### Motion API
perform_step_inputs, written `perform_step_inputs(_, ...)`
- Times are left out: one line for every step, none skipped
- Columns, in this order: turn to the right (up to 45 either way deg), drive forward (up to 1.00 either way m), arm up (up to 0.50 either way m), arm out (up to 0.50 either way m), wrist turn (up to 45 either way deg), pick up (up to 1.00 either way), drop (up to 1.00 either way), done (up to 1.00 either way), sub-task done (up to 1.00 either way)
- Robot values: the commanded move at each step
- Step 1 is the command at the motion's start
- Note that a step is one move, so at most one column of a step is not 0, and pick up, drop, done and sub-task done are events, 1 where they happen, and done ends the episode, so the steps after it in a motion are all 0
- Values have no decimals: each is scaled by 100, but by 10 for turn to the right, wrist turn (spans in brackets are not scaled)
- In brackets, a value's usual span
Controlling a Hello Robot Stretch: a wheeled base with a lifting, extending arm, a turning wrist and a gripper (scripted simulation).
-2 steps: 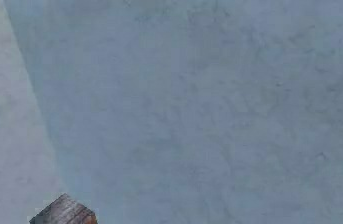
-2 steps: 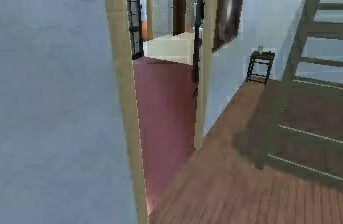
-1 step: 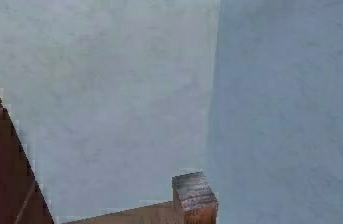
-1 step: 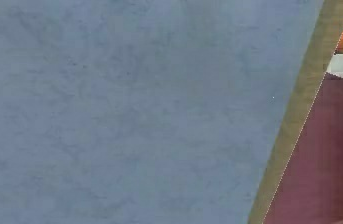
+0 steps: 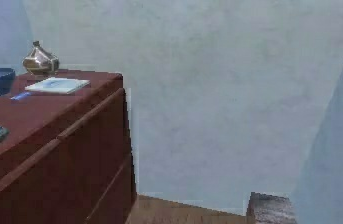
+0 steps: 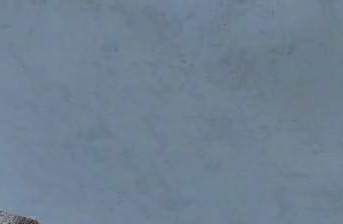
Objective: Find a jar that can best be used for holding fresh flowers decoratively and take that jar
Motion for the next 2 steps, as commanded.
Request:
perform_step_inputs(0,80,0,0,0,0,0,0,0)
perform_step_inputs(-450,0,0,0,0,0,0,0,0)
